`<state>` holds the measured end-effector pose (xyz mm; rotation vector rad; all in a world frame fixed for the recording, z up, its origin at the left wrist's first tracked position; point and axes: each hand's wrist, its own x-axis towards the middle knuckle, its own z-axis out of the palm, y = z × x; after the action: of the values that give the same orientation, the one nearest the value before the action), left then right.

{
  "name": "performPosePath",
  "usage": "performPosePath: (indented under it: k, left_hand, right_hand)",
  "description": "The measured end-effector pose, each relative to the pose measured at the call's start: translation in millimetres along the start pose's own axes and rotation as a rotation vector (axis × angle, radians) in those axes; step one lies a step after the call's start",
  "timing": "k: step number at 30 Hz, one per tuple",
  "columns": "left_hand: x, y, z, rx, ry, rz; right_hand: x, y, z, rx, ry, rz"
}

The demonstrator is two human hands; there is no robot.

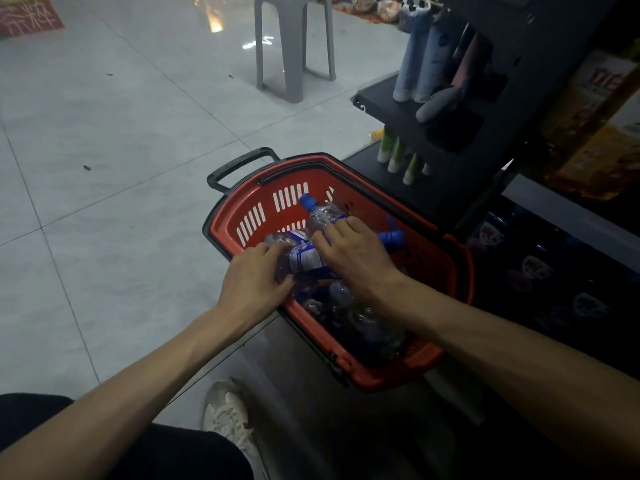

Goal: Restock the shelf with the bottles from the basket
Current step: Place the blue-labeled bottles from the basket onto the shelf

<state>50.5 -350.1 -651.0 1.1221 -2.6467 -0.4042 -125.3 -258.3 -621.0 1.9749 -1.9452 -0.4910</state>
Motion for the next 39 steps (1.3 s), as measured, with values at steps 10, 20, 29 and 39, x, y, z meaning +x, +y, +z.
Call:
performPosePath:
  k: [10,20,29,39]
  left_hand:
    - [13.2,50.0,10.1,-0.133,-0.048,0.138]
    - [14.4,129.2,24.5,-0.627,0.09,0.205]
    - [-5.4,195.1,37.1,-1.01,-0.15,-0.031]
    - [-34.2,279.6,12.3,-1.198,-0.408,-0.067]
  right_hand:
    - [-50.3,60.3,-12.7,-0.19,0.424,-0.189]
    - [-116.6,102.9,-13.5,-0.224,0.639,-0.118]
    - [-219.0,130.0,-21.7,0.287,0.634,0.228]
    - [-297.8,139.3,-20.7,2.02,-0.002,0.911]
